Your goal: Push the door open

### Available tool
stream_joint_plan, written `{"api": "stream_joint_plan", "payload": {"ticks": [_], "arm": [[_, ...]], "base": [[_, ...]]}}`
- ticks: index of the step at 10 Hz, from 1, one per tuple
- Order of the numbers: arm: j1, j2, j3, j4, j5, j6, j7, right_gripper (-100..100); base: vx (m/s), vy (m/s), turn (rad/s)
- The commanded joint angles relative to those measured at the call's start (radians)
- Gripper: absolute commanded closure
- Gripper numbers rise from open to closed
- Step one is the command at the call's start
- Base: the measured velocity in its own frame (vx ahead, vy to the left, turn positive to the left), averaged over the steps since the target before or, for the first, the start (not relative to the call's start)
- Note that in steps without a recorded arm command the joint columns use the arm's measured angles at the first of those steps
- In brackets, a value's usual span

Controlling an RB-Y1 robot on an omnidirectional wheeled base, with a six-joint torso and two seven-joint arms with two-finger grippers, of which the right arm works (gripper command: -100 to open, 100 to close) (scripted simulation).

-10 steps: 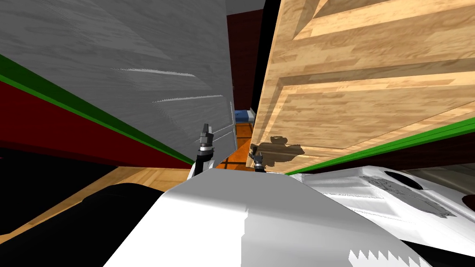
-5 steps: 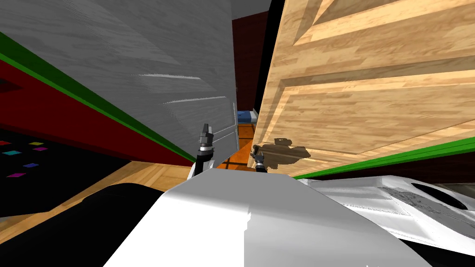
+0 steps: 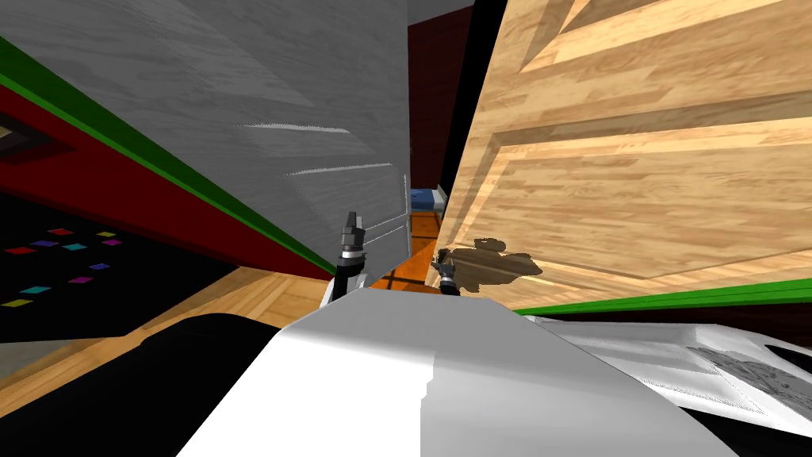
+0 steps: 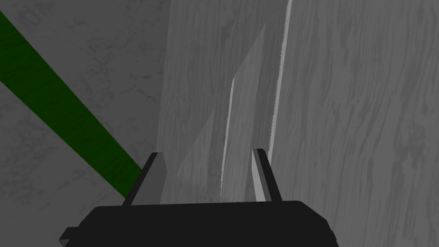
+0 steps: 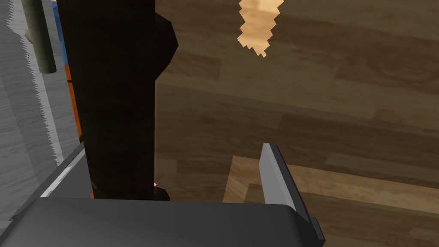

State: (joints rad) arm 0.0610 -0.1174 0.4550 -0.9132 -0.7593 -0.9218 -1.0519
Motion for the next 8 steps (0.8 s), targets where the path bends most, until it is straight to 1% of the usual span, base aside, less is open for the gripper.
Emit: {"api": "stream_joint_plan", "payload": {"ticks": [1, 2, 3, 4, 5, 6, 7, 8], "arm": [[-0.01, -0.011, -0.05, 0.007, -0.004, -0.015, 0.001, 100], [-0.01, -0.011, -0.052, 0.007, -0.004, -0.015, 0.001, 100], [-0.016, -0.01, -0.079, 0.015, -0.003, -0.016, 0.001, 100], [-0.016, -0.01, -0.082, 0.015, -0.003, -0.016, 0.001, 100], [-0.022, -0.008, -0.109, 0.023, -0.002, -0.017, 0.001, 100], [-0.022, -0.008, -0.115, 0.023, -0.002, -0.017, 0.001, 100], [-0.028, -0.007, -0.139, 0.032, -0.001, -0.018, 0.001, 100], [-0.028, -0.007, -0.15, 0.032, -0.001, -0.018, 0.001, 100]], "base": [[0.025, 0.0, 0.116], [0.018, 0.001, 0.081], [0.03, 0.006, 0.098], [0.031, 0.001, 0.067], [0.025, -0.002, 0.116], [0.018, 0.002, 0.09], [0.034, 0.005, 0.118], [0.029, -0.001, 0.065]]}}
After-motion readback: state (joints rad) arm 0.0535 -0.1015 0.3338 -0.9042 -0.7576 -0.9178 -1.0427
